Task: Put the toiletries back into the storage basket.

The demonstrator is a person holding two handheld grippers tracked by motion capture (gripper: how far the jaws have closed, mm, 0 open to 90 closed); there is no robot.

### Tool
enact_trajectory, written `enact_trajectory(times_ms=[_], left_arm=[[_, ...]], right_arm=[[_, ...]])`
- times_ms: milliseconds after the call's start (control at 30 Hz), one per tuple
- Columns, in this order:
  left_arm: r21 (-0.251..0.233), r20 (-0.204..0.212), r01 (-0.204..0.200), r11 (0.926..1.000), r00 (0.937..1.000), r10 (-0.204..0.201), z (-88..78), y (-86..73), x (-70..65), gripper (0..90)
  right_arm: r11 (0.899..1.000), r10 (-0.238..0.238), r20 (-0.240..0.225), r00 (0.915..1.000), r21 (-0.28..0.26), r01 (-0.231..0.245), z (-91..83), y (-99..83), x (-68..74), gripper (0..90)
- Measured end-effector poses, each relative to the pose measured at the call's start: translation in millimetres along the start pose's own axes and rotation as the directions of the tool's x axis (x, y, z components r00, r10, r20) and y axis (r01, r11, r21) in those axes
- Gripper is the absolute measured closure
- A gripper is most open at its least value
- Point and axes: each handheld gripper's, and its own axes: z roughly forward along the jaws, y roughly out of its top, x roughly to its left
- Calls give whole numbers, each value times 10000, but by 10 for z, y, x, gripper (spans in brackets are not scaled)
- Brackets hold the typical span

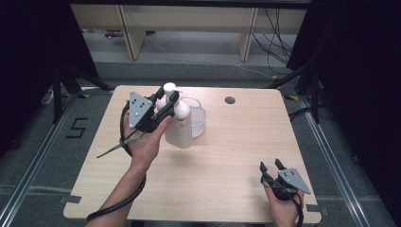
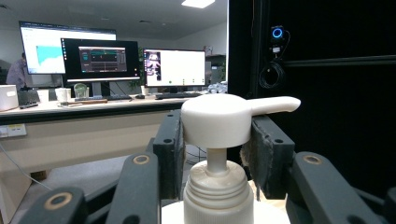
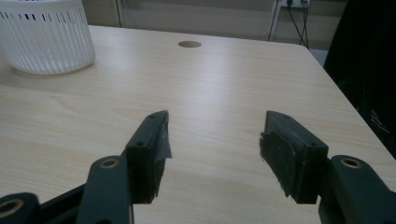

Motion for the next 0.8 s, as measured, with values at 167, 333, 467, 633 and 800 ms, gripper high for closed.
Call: enact_trajectory(times_ms=[167, 333, 467, 633, 800], left_arm=[[-68, -8, 29, 10000, 10000, -29, 23, 31, 10, 590], [-197, -44, -153, 9997, 9999, 152, 49, 44, 29, 590], [-202, -60, -124, 9997, 9999, 122, 64, 50, 31, 590], [-216, -73, -141, 9997, 9999, 140, 86, 63, 34, 589], [-151, -84, 33, 9999, 10000, -34, 102, 74, 29, 590]], right_arm=[[10000, -3, -11, 10000, 5, 3, 0, 0, -1, 418], [10000, -22, -27, 10000, 62, 22, -1, 3, 3, 416], [10000, 17, -45, 10000, 73, -17, -3, 3, 4, 416], [9999, -32, -149, 9999, 105, 33, 9, 2, 2, 414], [9998, 136, -83, 9999, 168, -135, 3, 3, 10, 410]])
